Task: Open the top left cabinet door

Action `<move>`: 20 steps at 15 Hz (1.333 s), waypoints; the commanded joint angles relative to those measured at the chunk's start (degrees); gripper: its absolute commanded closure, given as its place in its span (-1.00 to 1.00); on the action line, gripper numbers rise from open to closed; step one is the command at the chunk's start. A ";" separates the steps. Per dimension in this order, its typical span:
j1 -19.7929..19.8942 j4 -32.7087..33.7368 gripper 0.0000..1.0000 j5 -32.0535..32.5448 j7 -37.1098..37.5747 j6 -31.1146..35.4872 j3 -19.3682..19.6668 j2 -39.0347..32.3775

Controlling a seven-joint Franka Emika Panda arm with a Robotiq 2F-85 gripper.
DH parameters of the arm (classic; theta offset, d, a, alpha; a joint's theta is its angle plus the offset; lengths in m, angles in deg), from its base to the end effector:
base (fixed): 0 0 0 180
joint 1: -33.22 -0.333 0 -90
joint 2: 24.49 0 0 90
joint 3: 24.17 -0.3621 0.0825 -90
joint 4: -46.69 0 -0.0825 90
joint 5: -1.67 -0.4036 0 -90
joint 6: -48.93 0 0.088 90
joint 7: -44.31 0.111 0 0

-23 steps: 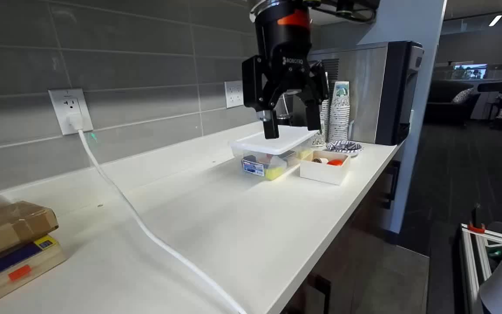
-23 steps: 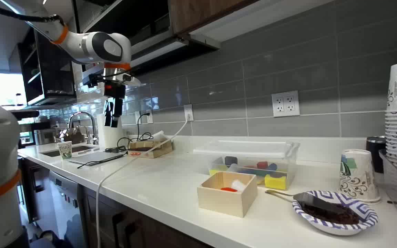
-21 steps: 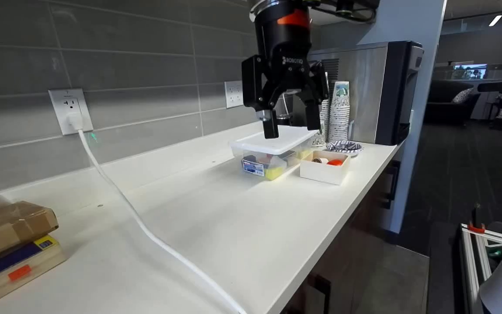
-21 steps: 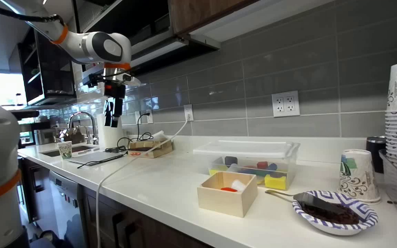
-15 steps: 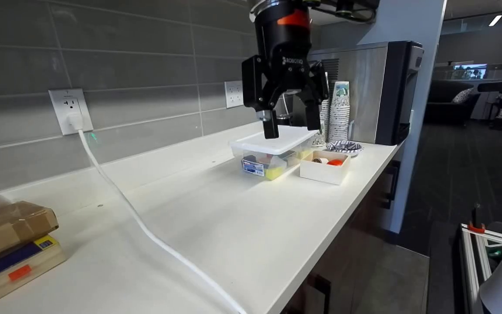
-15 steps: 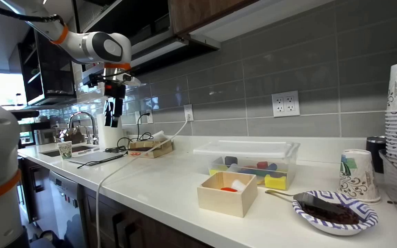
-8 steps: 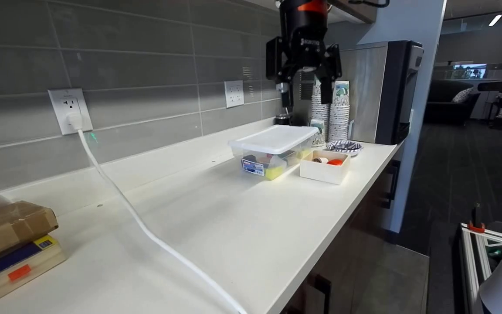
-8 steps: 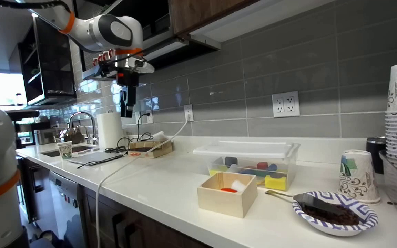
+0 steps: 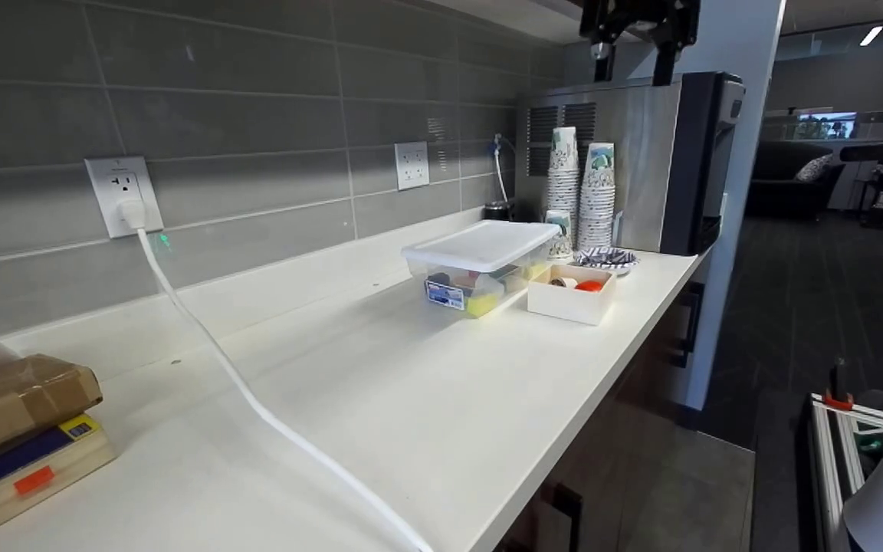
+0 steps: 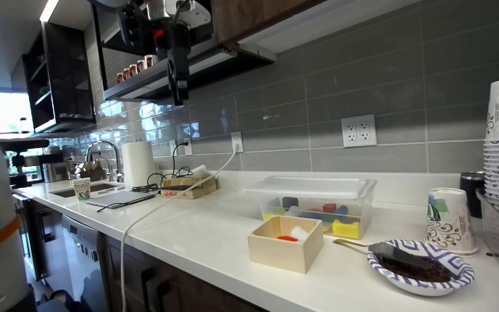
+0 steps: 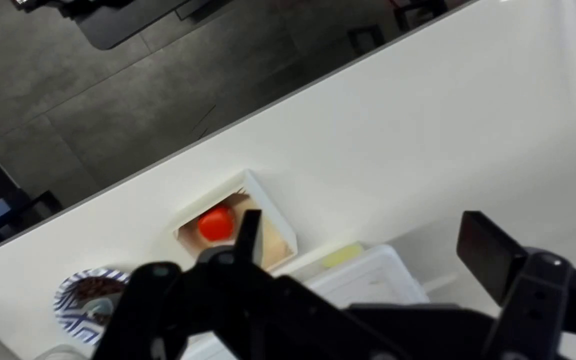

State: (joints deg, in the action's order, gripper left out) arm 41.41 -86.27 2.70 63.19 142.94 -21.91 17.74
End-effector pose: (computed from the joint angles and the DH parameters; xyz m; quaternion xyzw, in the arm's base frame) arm 0.3103 -0.0638 0.6279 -0.9683 0.2481 -0.0280 0.0065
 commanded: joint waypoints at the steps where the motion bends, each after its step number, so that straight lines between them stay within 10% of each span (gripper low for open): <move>1: 3.60 5.09 -1.00 4.61 -3.12 -1.17 1.76 3.86; 20: 11.65 46.10 -1.00 21.82 -4.56 15.57 8.44 -17.91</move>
State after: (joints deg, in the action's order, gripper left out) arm 51.76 -48.48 22.84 58.44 156.69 -14.64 7.14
